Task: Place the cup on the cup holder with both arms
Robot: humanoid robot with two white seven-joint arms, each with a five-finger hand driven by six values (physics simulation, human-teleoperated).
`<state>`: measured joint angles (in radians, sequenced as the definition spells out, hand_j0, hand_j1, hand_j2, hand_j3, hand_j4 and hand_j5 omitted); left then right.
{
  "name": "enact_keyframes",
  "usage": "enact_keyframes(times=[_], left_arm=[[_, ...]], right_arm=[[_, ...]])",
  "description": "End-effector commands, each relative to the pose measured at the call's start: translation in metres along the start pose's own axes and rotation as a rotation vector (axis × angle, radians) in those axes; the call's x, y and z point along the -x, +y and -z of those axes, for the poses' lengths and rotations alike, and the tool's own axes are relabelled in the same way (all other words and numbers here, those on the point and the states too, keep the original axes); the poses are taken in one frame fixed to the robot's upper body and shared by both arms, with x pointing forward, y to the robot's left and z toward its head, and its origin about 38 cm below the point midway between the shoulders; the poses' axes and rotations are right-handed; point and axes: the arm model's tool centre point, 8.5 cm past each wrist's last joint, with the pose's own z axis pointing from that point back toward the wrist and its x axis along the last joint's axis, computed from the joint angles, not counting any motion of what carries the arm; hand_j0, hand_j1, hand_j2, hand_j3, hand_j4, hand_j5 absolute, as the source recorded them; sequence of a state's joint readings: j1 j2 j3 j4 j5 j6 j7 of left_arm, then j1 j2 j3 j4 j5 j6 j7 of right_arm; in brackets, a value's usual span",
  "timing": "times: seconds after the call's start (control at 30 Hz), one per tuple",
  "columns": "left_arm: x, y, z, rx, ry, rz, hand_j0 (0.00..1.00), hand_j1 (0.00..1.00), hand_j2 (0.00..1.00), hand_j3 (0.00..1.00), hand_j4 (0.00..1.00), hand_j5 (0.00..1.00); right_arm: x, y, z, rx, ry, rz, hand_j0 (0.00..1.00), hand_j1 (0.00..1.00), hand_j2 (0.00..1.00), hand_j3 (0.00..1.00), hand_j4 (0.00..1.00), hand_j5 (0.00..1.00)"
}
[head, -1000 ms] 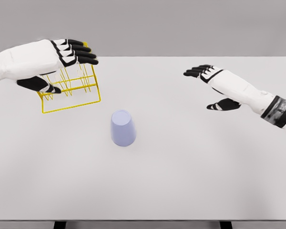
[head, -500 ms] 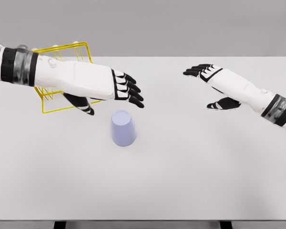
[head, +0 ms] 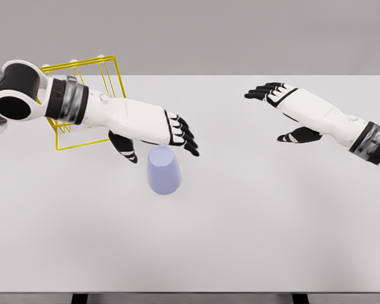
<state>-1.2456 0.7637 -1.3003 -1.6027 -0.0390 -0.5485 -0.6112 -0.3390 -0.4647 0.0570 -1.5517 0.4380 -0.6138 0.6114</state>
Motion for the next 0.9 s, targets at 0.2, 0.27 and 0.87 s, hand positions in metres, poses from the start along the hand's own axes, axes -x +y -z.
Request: enact_keyframes(times=[0.2,0.27,0.87], left_arm=[[0.003,-0.015,0.010,0.057,0.042,-0.019,0.95,0.95,0.95,0.95,0.95,0.95],[0.002,-0.016,0.015,0.075,0.044,0.000,0.95,0.95,0.95,0.95,0.95,0.95],[0.008,-0.030,0.039,0.117,0.074,-0.006,0.94,0.94,0.94,0.94,0.94,0.94]], right_arm=[[0.002,-0.003,0.000,0.004,0.002,0.002,1.00,1.00,1.00,1.00,1.00,1.00],[0.002,-0.003,0.000,0.005,0.002,0.001,1.00,1.00,1.00,1.00,1.00,1.00],[0.001,-0.003,0.001,0.003,0.003,-0.002,1.00,1.00,1.00,1.00,1.00,1.00]])
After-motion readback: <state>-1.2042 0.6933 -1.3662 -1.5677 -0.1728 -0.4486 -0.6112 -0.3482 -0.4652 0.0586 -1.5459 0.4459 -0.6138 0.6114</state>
